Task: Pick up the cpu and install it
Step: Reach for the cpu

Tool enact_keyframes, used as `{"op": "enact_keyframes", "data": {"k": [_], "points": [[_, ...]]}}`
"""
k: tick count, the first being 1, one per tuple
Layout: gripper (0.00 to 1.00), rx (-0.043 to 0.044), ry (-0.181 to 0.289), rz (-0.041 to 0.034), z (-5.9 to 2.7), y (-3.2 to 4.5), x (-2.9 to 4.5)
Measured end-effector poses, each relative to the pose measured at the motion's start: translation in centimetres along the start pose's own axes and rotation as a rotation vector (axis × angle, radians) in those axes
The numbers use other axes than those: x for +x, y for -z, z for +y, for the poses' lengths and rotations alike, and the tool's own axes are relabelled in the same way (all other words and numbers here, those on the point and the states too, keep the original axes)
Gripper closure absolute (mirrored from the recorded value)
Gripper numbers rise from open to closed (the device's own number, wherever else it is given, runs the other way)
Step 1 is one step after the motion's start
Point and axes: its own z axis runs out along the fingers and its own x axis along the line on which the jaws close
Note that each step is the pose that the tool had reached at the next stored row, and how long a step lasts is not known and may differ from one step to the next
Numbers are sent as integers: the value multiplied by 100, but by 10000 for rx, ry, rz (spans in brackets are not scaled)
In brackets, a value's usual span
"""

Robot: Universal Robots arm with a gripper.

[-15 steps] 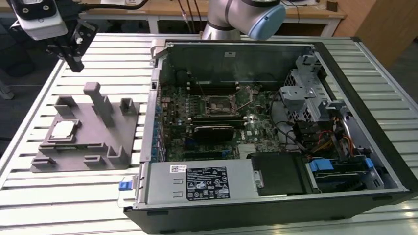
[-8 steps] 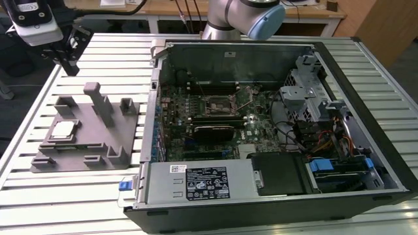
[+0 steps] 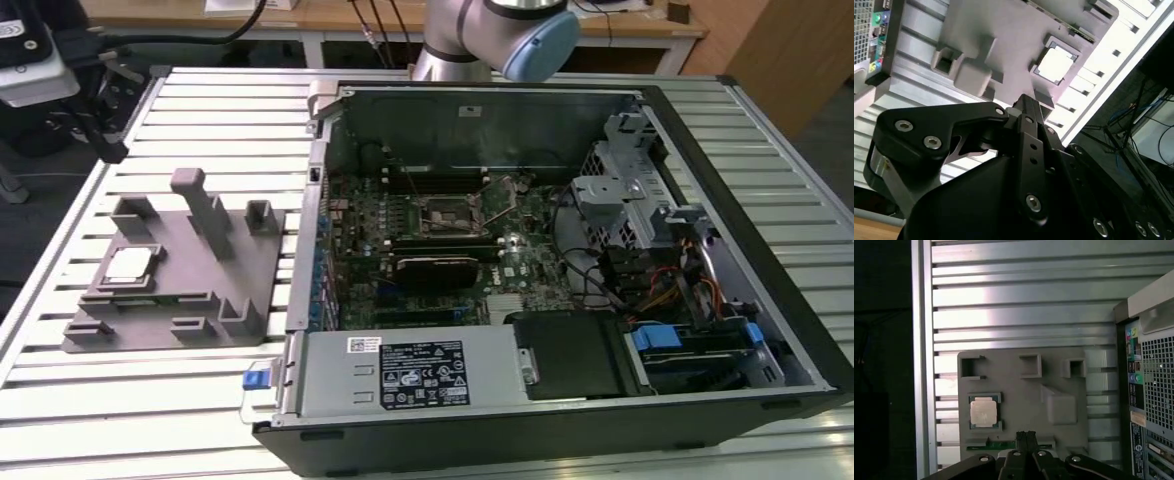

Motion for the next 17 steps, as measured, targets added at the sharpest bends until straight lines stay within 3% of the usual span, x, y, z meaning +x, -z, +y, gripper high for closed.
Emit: {"op": "enact_keyframes", "data": {"k": [8, 11, 12, 15, 17], "points": [[89, 0, 0, 0, -23, -75, 361], [83, 5, 1, -2, -31, -92, 487], [71, 8, 0, -2, -31, -93, 489], [65, 9, 0, -3, -34, -107, 490], [53, 13, 109, 4, -39, -130, 489]]}}
